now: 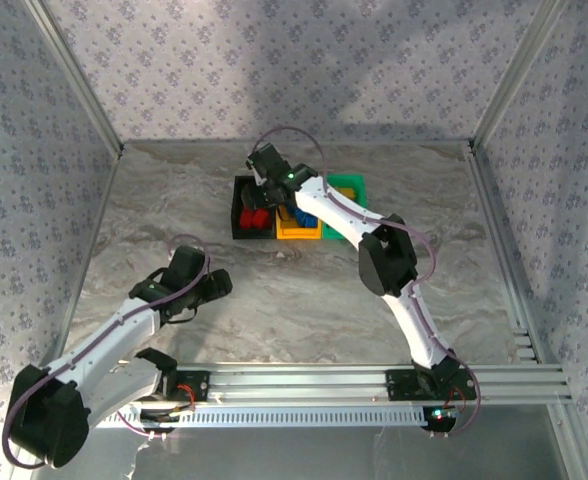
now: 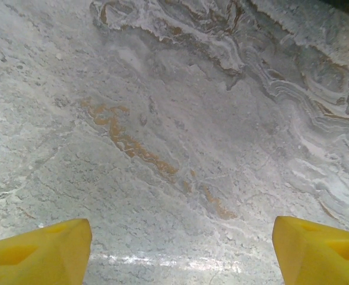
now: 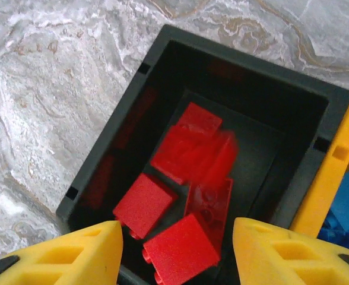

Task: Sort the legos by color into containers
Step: Place the lego in the container.

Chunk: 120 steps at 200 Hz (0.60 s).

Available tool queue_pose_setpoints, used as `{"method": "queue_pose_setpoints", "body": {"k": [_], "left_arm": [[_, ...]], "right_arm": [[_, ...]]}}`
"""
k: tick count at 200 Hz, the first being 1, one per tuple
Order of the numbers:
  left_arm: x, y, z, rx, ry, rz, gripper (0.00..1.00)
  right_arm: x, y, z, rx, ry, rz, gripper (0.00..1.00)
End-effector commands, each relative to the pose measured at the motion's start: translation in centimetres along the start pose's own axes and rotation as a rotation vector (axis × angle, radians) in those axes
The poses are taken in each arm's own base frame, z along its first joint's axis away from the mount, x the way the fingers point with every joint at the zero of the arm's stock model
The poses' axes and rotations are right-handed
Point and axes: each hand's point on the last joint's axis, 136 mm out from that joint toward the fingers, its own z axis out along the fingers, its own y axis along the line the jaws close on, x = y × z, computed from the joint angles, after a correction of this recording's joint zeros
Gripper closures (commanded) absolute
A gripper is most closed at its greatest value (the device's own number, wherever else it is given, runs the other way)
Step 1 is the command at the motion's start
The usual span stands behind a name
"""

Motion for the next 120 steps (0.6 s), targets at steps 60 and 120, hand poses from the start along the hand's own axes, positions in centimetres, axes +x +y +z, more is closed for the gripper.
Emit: {"method": "queue_pose_setpoints", "body": {"k": [60,120], "left_arm": [[-2.0,1.0,-0.8,-0.049,-0.102,0.003,0.2],[-6.3,2.6,-2.6,-0.119,-0.292,-0.046,0.02]], "right_arm": [[4.8,-3.6,-11.3,0.142,-0.104,-0.074,0.44],[10.4,-11.4,-20.6,0.364,-0.244,-0.039,0.4]]}}
